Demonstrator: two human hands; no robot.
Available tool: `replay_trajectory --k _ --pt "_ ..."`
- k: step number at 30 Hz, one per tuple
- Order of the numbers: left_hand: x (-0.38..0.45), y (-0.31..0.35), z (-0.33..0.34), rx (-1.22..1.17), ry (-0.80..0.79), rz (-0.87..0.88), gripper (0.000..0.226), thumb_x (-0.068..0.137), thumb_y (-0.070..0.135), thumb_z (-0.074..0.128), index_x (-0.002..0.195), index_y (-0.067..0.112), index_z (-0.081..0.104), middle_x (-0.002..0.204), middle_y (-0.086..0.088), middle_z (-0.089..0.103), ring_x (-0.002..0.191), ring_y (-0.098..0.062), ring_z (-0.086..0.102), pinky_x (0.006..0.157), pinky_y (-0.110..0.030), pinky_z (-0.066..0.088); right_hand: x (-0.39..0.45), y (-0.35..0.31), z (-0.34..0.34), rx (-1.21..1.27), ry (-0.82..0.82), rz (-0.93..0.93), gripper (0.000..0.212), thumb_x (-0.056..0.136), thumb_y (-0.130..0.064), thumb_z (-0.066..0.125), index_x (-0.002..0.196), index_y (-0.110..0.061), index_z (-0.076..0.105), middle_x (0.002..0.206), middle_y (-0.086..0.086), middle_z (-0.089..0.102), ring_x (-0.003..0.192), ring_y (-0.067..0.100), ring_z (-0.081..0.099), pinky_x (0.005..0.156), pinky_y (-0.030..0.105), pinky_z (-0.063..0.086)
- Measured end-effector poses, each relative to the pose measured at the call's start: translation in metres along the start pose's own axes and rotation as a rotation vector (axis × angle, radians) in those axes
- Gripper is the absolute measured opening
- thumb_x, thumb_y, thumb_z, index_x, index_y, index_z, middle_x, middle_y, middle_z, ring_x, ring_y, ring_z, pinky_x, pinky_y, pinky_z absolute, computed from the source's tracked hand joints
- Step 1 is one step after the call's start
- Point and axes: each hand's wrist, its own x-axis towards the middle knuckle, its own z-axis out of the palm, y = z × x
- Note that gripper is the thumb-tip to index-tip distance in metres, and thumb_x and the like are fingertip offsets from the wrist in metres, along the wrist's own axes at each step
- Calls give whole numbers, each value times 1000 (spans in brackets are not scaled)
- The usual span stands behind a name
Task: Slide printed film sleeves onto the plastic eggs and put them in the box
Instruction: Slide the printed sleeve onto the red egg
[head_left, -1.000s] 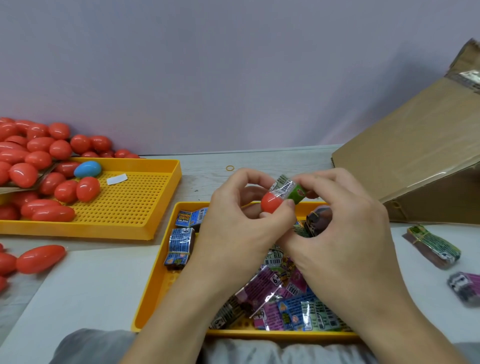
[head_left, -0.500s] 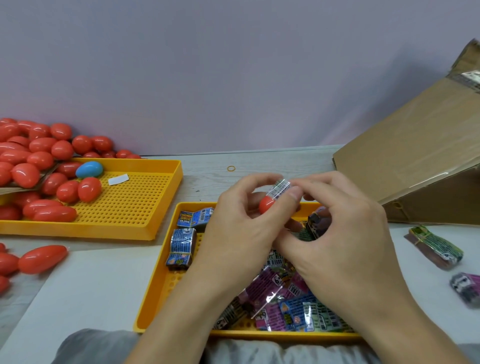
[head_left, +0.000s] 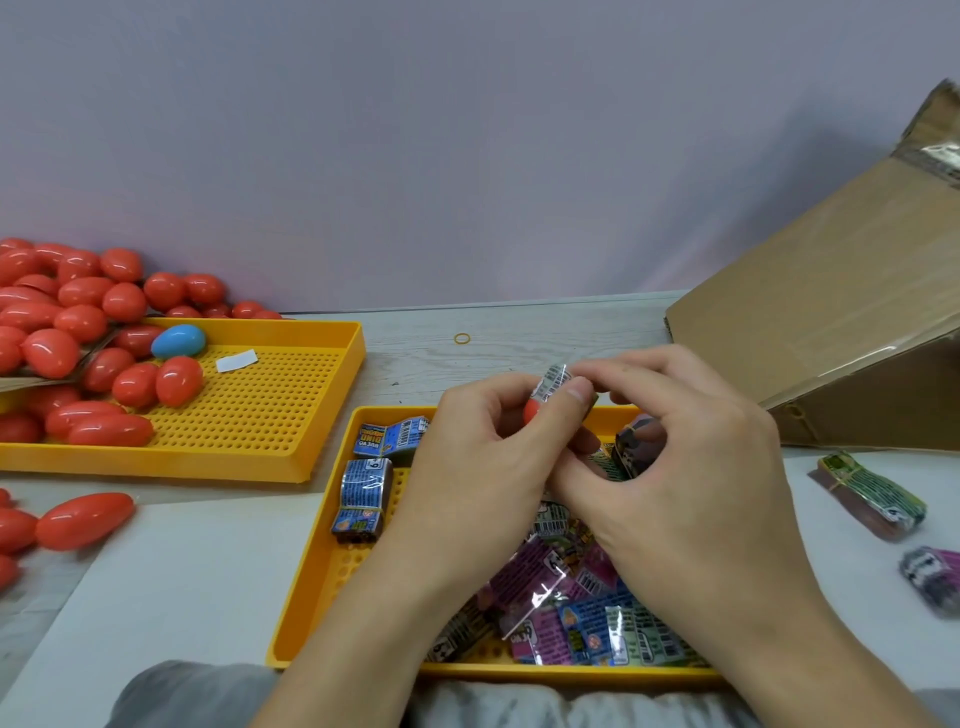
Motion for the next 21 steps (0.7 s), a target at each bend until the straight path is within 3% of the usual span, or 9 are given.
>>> replay_trajectory --k 6,10,13,17,19,21 --pt "0 0 0 25 -18 17 17 90 33 70 84 18 73 76 -11 73 72 -15 71 68 -30 57 0 0 0 13 -11 -15 41 69 -33 72 110 -28 73 98 -16 62 80 -8 52 72 4 39" --pt "0 -1 -1 70 -49 -23 25 92 30 64 85 7 71 75 -18 70 66 -19 65 63 -35 54 -1 2 0 17 -36 -9 46 66 -27 79 112 -25 74 100 -15 64 81 -7 54 74 6 43" --pt "-1 -1 0 82 -60 -36 26 92 30 63 87 5 70 81 -28 64 67 -22 61 57 -26 52 0 2 1 22 -44 3 51 64 -29 76 115 -22 73 104 -13 67 82 0 59 77 9 47" --pt "-1 -2 1 128 -54 -11 25 94 30 63 84 7 70 79 -27 64 63 -20 61 55 -23 50 0 1 1 35 -52 6 51 63 -29 73 113 -22 73 100 -15 68 78 -4 59 75 4 44" --pt "-1 -2 1 97 -45 -8 28 94 34 65 84 8 71 77 -24 66 63 -23 65 58 -23 53 1 0 0 58 -48 1 49 64 -27 74 113 -23 72 94 -18 67 79 -8 59 72 2 42" --pt "-1 -2 2 63 -43 -27 42 88 47 66 87 6 71 79 -21 70 72 -29 70 69 -34 58 2 1 -1 110 -41 5 46 69 -28 74 115 -25 71 94 -21 67 85 -6 62 71 5 45"
